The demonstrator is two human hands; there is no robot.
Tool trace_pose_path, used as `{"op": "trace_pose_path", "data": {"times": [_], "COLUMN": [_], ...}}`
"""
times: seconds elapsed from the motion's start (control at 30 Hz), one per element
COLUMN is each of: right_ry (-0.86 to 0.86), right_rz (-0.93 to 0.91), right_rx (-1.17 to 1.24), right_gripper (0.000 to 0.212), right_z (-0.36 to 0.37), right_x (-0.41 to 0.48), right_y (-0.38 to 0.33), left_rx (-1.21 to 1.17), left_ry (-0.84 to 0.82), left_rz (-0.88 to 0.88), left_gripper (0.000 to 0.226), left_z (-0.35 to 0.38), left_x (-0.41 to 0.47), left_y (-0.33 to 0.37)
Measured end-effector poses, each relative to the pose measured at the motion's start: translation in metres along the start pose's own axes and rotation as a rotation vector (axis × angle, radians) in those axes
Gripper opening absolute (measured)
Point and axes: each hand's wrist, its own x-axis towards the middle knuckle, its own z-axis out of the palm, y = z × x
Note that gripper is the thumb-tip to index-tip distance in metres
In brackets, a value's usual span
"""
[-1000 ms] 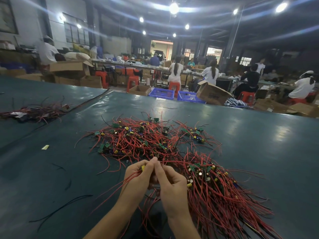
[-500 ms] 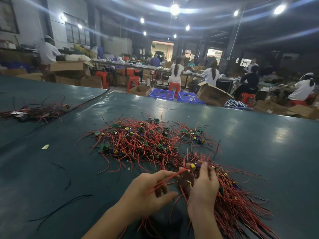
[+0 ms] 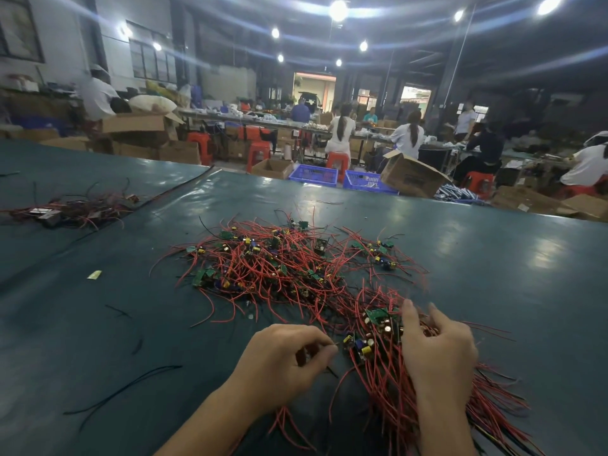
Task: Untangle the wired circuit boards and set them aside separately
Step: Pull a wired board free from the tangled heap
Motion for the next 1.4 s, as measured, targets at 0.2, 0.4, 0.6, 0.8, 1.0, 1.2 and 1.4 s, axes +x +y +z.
{"op": "trace_pose_path", "data": {"times": [0.2, 0.4, 0.6, 0.8, 1.0, 1.2, 1.4], "right_ry": [0.023, -0.293, -0.593, -0.634, -0.538, -0.419, -0.381], "right_rz": [-0.272, -0.471, -0.504, -0.47, -0.543, -0.599, -0.68], "right_rx": [0.158, 0.081, -0.289, -0.455, -0.216, 0.125, 0.278], "right_gripper": [0.028, 0.028, 0.04, 0.015, 0.023, 0.013, 0.013], "right_z": [0.009, 0.042, 0.091, 0.122, 0.109, 0.073, 0.058], "right_x": [-0.02, -0.051, -0.04, -0.035, -0.037, -0.055, -0.076], "right_y": [-0.024, -0.054, -0.07, -0.061, -0.044, -0.034, -0.024], "left_rx": [0.138, 0.032, -0.135, -0.124, -0.172, -0.2, -0.803], "left_ry": [0.155, 0.236, 0.381, 0.349, 0.348, 0.255, 0.15], "left_rz": [-0.123, -0.349, -0.332, -0.312, -0.347, -0.536, -0.818], "left_gripper": [0.026, 0.048, 0.058, 0.054, 0.058, 0.048, 0.047], "left_z": [-0.001, 0.0, -0.002, 0.001, 0.002, 0.003, -0.003], "left_x": [0.001, 0.002, 0.006, 0.005, 0.006, 0.008, 0.018], "left_y": [-0.021, -0.059, -0.071, -0.073, -0.077, -0.071, -0.051]}}
